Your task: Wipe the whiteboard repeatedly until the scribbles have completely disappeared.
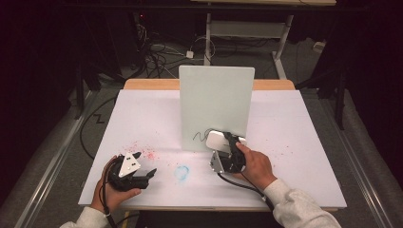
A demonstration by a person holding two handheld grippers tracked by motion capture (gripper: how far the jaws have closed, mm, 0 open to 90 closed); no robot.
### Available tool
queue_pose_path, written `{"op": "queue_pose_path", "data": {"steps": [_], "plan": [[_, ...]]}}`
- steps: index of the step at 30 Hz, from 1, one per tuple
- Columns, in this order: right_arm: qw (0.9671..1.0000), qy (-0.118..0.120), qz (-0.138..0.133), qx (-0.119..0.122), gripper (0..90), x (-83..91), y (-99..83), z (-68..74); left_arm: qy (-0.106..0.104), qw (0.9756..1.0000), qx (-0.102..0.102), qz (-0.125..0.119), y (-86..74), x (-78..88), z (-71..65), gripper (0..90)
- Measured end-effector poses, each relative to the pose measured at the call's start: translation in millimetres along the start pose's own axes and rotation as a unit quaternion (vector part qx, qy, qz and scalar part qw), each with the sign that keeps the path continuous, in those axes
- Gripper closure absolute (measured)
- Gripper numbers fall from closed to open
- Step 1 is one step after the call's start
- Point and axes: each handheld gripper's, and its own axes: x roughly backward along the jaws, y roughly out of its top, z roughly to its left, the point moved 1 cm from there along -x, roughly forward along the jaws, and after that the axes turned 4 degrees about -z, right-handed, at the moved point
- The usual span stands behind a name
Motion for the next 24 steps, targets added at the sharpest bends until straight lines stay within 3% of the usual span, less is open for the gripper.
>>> {"op": "queue_pose_path", "data": {"steps": [3,19,24], "plan": [[1.0,-0.001,-0.009,0.0,30.3,-4.3,6.8,1.9,0.0,1.0,-0.002,0.001,0.6,0.0,-0.3,21.0],[1.0,0.0,-0.005,0.007,30.4,-17.9,48.7,13.1,-0.004,1.0,-0.003,0.001,0.3,-0.9,-1.6,21.0],[0.9998,-0.004,-0.01,0.018,30.4,-22.1,59.6,18.5,-0.004,1.0,-0.002,-0.001,0.2,-0.2,-1.1,21.0]]}}
